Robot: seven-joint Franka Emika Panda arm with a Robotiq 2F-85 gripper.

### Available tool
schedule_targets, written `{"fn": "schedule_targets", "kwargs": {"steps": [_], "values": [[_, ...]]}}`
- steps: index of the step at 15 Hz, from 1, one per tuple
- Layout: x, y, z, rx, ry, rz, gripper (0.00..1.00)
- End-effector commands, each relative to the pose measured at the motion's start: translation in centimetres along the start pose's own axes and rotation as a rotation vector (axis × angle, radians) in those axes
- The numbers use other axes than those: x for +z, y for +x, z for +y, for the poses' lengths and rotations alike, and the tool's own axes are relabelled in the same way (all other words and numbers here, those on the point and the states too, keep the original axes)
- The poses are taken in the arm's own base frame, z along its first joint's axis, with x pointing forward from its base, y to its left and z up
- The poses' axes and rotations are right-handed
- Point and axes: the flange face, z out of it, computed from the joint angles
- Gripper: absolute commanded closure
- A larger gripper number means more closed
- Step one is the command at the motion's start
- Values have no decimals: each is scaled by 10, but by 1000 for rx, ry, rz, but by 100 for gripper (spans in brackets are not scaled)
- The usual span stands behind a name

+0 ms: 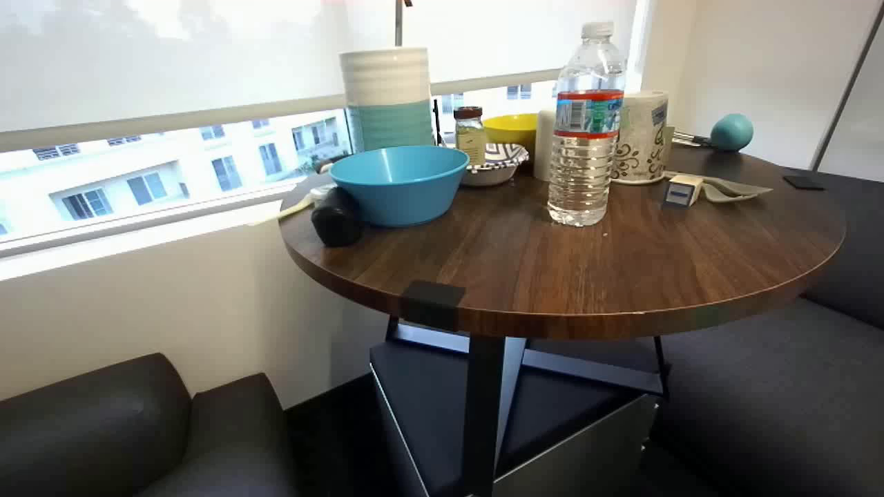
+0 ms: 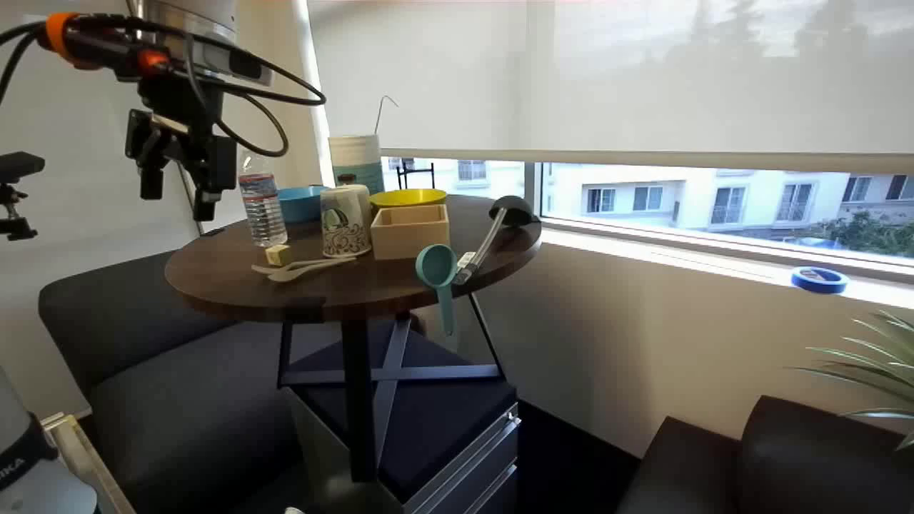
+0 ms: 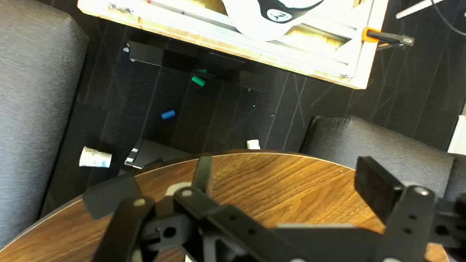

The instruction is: Turn the water bottle upside down

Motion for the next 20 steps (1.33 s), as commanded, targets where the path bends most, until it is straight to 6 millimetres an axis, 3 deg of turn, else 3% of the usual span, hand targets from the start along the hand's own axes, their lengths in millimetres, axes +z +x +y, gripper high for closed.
{"fn": "schedule_targets", "kwargs": {"steps": [1,7,12,16,20], "values": [[0,0,0,0,0,0,0],[0,0,0,0,0,0,0],[-6,21,-36,-50,71,52,0],[-13,43,-55,105,173,114,0],[-14,68,-59,314,240,150,0]]}}
